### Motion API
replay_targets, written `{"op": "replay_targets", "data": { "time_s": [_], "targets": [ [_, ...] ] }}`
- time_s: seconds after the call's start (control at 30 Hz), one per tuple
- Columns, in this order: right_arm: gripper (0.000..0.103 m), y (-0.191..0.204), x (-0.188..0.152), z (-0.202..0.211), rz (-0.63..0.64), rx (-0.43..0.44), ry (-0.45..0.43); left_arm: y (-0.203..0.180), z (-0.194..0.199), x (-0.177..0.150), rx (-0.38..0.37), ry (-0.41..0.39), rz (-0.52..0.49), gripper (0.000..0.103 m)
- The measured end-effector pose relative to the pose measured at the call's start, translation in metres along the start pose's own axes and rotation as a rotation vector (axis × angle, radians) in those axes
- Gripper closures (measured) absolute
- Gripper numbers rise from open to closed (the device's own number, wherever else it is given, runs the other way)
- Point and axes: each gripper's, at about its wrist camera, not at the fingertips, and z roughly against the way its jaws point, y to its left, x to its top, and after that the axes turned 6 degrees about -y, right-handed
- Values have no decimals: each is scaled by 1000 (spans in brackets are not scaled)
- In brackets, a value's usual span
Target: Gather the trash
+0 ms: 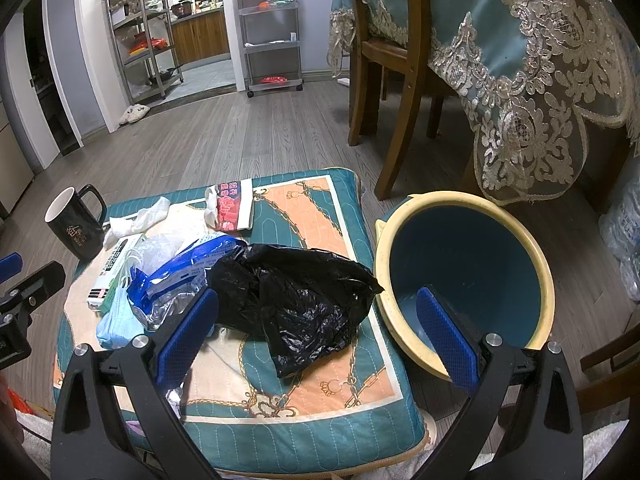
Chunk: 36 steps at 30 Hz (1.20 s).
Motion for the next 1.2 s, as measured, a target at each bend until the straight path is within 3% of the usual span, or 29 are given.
{"op": "replay_targets", "data": {
  "time_s": [1.2],
  "targets": [
    [6, 0, 0, -1, 0, 0, 3, 2, -1, 0, 3, 6, 6, 5]
  ]
}}
